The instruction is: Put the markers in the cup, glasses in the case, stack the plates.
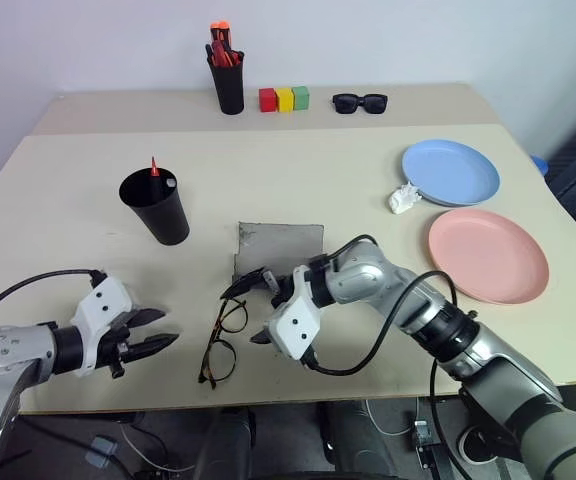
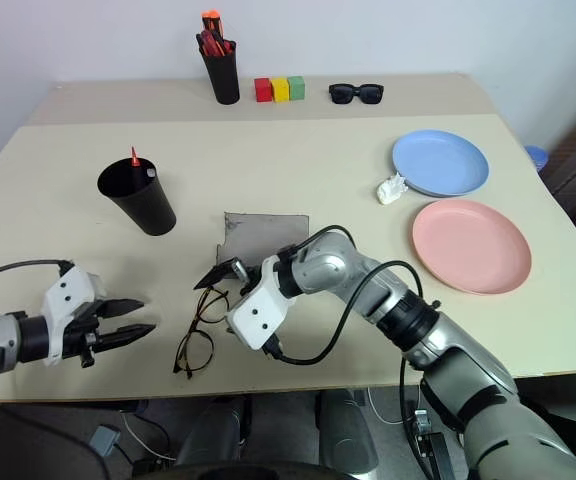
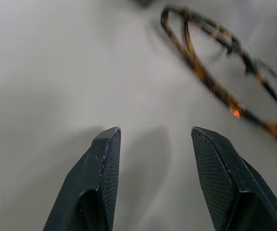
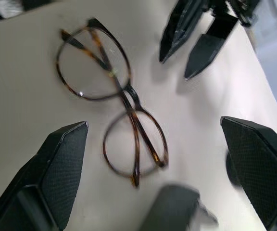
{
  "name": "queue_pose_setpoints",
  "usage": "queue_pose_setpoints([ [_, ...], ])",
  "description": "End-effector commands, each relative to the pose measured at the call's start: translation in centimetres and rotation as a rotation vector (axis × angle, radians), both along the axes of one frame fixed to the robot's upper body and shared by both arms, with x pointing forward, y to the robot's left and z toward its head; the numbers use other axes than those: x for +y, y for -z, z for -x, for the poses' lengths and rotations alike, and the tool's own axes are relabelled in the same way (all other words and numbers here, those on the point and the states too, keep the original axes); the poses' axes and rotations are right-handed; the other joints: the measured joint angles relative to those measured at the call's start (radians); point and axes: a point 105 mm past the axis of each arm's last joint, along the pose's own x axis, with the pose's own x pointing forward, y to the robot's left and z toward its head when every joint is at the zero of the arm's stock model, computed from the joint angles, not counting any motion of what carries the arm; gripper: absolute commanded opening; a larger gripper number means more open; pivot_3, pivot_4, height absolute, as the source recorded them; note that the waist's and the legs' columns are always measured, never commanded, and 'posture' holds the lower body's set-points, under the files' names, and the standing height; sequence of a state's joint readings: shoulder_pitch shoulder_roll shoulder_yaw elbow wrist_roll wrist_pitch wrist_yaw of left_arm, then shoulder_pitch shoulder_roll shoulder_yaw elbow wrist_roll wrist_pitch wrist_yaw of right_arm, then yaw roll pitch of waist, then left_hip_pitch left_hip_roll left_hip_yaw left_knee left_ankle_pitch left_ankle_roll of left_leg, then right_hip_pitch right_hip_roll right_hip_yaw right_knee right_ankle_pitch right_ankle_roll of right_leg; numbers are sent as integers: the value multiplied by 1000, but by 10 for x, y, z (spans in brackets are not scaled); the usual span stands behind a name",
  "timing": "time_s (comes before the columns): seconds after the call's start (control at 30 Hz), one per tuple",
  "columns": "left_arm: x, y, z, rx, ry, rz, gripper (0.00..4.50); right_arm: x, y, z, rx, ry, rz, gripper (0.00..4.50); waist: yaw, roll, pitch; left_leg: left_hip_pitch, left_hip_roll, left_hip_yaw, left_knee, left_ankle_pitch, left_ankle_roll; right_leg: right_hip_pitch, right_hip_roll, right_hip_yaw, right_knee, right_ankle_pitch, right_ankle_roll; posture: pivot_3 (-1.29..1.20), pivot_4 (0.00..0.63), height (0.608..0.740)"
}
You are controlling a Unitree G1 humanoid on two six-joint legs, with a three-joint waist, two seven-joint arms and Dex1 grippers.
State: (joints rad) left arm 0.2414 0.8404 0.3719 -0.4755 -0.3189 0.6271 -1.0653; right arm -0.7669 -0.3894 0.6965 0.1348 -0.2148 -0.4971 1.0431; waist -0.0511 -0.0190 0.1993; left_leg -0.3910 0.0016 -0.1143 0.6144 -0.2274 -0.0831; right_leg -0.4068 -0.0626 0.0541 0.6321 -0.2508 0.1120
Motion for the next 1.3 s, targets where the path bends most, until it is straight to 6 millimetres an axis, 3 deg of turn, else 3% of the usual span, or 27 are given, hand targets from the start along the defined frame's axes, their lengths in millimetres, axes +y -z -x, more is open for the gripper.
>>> queue_pose_setpoints([
  [0.03, 1, -15, -2, -64, -6, -9, 2339, 14, -2, 7, -31, -85, -8, 4500, 0, 0, 0, 0, 0, 0, 0, 0, 0, 0, 0, 0, 0, 0, 0, 0, 150, 740],
  [0.27, 7, -17, -6, -70, -29, -15, 2339, 32, 8, 3, 4, -67, -2, 4500, 1, 0, 0, 0, 0, 0, -1, 0, 0, 0, 0, 0, 0, 0, 0, 0, 150, 740],
  [0.47, 3, -19, -9, -72, -17, -14, 2339, 34, 16, -4, -16, -27, 17, 4500, 0, 0, 0, 1, 0, 0, -1, 0, 0, -1, 0, 0, 1, 0, 0, 0, 150, 740],
  [0.73, -2, -17, -13, -64, -2, -10, 2339, 21, 2, -16, -60, 25, 18, 4500, -3, 1, 0, 1, 0, 0, -1, 0, 0, 0, 0, 0, 1, 0, 0, 0, 150, 740],
  [0.9, -4, -15, -13, -60, 0, -5, 2339, 21, 6, -16, -72, 40, 11, 4500, -6, 1, 0, 1, 0, 0, -1, 0, 0, 0, 0, 0, 1, 0, 0, 0, 150, 740],
  [1.3, 9, -10, -9, -30, -49, -24, 2339, 46, 4, -9, -77, 18, -76, 4500, -17, 1, 0, 1, 0, 0, -1, 0, 0, -1, 1, 0, 2, 0, -1, 0, 150, 740],
])
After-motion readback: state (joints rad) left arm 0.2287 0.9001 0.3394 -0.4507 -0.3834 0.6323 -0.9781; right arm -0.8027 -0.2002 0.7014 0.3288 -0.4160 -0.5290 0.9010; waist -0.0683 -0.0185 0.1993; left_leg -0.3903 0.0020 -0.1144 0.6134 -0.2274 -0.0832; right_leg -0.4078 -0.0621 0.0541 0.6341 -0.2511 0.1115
